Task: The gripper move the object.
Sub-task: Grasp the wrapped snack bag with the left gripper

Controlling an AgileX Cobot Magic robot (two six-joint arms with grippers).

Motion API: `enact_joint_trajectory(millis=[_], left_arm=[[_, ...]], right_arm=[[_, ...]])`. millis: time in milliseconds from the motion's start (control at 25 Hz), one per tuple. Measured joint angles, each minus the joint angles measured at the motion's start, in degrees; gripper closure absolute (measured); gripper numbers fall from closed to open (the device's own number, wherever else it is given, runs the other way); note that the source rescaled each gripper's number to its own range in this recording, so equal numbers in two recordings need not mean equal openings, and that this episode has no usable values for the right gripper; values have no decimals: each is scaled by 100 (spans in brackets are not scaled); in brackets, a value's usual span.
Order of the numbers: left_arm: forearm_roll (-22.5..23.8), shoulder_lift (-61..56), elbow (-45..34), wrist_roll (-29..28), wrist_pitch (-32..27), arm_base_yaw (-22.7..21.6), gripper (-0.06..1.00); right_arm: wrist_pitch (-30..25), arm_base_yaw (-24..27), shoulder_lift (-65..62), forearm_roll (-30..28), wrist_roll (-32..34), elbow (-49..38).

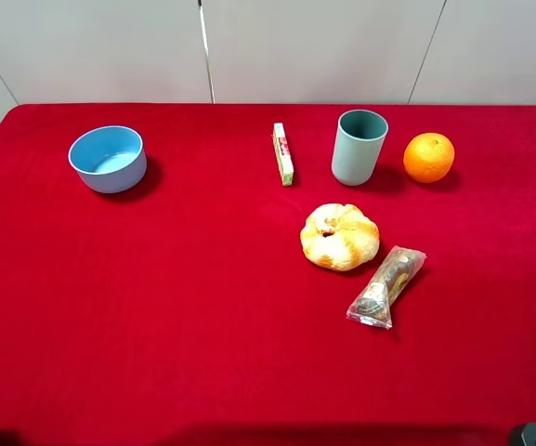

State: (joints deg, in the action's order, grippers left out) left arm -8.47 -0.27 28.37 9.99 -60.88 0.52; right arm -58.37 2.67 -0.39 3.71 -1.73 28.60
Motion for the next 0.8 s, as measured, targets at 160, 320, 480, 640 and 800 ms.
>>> enact_joint_trajectory(millis=[160,320,480,640,800], left_arm=[[0,0,0,0,0,0,-5],[0,0,0,0,0,0,-5],[0,0,0,0,0,0,-5],[0,0,0,0,0,0,-5],[-82,0,0,0,5,0,-4]], right_arm=[[0,0,0,0,0,0],[0,0,0,0,0,0],[0,0,0,0,0,0],[0,0,0,0,0,0],[0,0,0,0,0,0]])
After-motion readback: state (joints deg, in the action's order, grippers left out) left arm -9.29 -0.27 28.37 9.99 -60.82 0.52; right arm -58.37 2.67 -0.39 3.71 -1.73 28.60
